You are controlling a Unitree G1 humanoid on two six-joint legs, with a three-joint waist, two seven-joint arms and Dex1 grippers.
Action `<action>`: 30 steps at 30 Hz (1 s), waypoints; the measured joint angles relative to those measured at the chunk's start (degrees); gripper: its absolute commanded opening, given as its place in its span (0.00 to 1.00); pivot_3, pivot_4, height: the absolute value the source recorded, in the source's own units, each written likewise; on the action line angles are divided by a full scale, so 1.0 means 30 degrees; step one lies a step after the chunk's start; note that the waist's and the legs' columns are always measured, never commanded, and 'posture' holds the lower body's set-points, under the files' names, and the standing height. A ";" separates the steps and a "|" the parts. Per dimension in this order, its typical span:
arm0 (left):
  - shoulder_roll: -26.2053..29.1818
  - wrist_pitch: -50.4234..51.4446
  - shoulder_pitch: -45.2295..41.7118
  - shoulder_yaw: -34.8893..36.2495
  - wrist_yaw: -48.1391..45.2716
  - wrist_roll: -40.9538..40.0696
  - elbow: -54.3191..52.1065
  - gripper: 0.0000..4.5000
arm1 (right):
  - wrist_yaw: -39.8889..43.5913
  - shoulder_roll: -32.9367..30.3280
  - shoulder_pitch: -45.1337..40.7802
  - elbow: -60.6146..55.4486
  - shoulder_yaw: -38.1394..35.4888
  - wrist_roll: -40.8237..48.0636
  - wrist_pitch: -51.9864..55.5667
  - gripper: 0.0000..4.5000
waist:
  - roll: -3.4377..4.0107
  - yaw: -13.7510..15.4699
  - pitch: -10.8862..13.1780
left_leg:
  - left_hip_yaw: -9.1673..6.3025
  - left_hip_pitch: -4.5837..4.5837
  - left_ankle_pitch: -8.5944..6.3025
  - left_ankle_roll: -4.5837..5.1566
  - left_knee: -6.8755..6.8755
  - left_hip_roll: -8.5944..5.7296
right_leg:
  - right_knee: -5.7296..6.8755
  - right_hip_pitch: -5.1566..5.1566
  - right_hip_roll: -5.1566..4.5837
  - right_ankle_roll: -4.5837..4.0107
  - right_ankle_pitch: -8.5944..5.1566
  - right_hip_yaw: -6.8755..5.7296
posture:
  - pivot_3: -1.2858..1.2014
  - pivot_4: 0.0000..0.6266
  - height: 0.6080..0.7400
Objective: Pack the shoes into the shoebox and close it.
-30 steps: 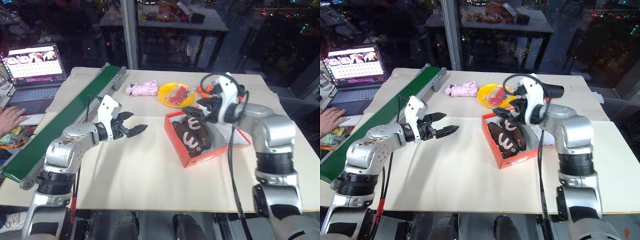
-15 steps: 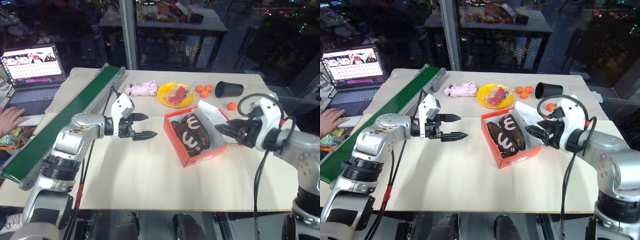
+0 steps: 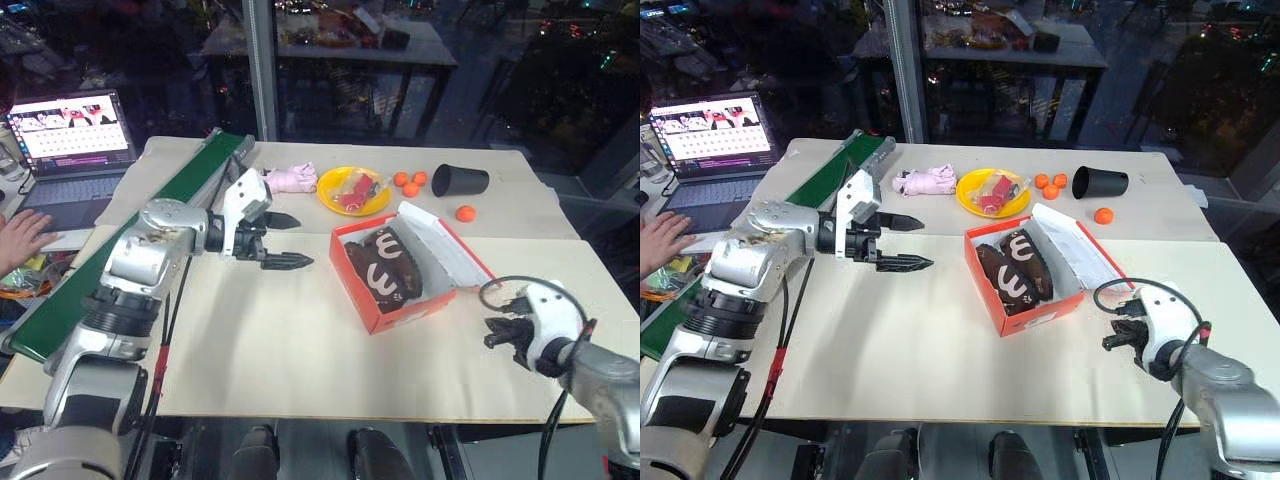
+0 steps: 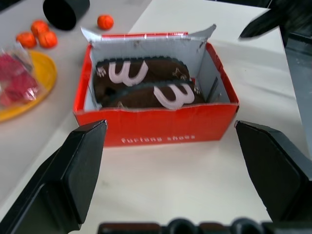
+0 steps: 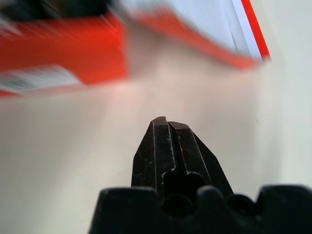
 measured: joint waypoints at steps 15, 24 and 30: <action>0.0714 0.1797 -0.0826 0.0886 0.0463 -0.0069 -0.1183 1.00 | -0.2063 0.1599 -0.3169 0.9307 0.3249 -0.4365 -1.1178 0.01 | 0.0041 -0.0162 0.0033 | -0.0008 -0.0010 0.0001 0.0009 0.0026 -0.0007 | 0.0022 0.0014 0.0006 0.0057 0.0016 -0.0004 | 0.52 0.24 1.00; 0.0782 0.2318 -0.1208 0.0872 0.0430 -0.0076 -0.1605 1.00 | -0.2104 0.4351 -0.4045 0.9827 0.0892 -0.1672 -1.6587 0.01 | 0.0060 -0.0446 0.0045 | -0.0022 0.0000 0.0002 0.0012 0.0009 -0.0003 | 0.0048 0.0013 0.0019 0.0145 0.0067 -0.0002 | 0.52 0.24 1.00; 0.0783 0.2310 -0.1260 0.0820 0.0336 -0.0048 -0.1593 1.00 | -0.1142 0.4769 -0.3923 0.7367 0.0325 0.0588 -1.6790 0.01 | 0.0065 -0.0413 0.0048 | -0.0023 0.0003 0.0002 0.0012 0.0015 -0.0003 | 0.0060 0.0015 0.0017 0.0142 0.0068 -0.0003 | 0.52 0.24 1.00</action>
